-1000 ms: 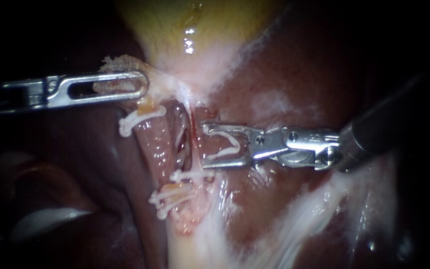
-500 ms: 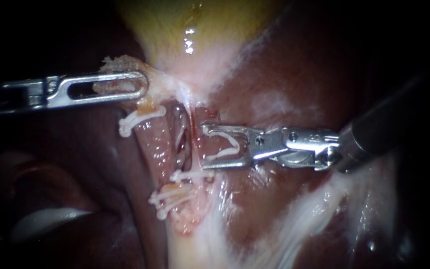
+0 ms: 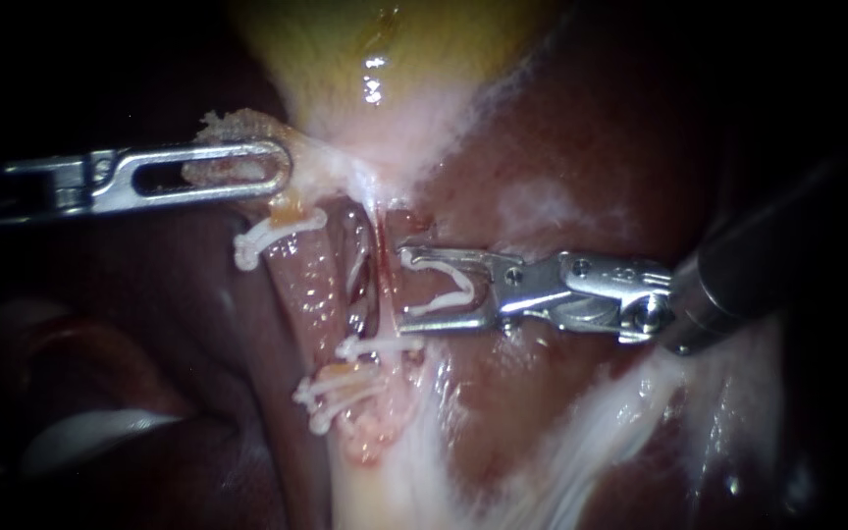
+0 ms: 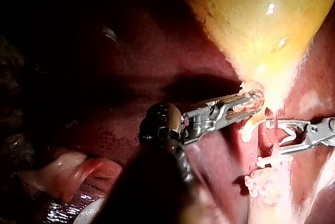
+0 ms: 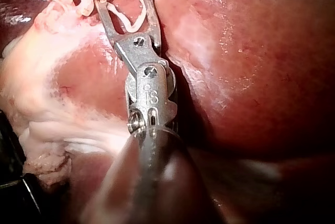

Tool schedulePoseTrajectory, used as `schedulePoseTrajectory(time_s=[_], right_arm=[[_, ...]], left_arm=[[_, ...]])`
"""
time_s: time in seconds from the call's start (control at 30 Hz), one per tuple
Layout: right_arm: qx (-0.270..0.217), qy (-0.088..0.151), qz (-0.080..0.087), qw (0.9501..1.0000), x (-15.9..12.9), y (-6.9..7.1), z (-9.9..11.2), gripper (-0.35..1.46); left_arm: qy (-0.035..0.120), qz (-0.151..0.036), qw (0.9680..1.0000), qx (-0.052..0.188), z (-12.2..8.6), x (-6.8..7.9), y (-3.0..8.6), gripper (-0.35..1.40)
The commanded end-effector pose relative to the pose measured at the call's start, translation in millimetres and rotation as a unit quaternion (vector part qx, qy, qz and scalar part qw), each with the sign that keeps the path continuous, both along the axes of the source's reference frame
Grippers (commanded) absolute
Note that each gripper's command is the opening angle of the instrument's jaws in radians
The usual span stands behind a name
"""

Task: Clipping second clip right tube

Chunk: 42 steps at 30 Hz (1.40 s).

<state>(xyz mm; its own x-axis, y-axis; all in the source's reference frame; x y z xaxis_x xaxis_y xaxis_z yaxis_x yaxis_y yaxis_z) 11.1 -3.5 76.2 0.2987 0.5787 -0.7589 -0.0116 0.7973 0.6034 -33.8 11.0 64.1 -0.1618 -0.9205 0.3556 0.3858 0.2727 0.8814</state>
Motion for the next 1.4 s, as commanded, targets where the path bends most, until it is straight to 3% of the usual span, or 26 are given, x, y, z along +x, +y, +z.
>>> schedulePoseTrajectory(time_s=[0.03, 0.83, 1.13, 1.4], right_arm=[[0.003, 0.001, -0.001, 1.0000, 0.0, 0.0, -0.3, 0.48], [0.060, 0.012, -0.011, 0.9981, 0.2, -0.9, -3.2, 0.48], [0.077, 0.025, -0.010, 0.9967, 0.2, -0.7, -4.2, 0.48], [0.081, 0.027, -0.012, 0.9963, -0.9, 0.4, -4.9, 0.46]], left_arm=[[0.000, 0.000, 1.0000, 0.000, 0.0, 0.0, 0.0, -0.35], [0.000, 0.000, 1.0000, 0.000, 0.0, 0.0, 0.0, -0.35], [0.000, 0.000, 1.0000, 0.000, 0.0, 0.0, 0.0, -0.35], [0.000, 0.000, 1.0000, 0.000, 0.0, 0.1, 0.0, -0.35]])
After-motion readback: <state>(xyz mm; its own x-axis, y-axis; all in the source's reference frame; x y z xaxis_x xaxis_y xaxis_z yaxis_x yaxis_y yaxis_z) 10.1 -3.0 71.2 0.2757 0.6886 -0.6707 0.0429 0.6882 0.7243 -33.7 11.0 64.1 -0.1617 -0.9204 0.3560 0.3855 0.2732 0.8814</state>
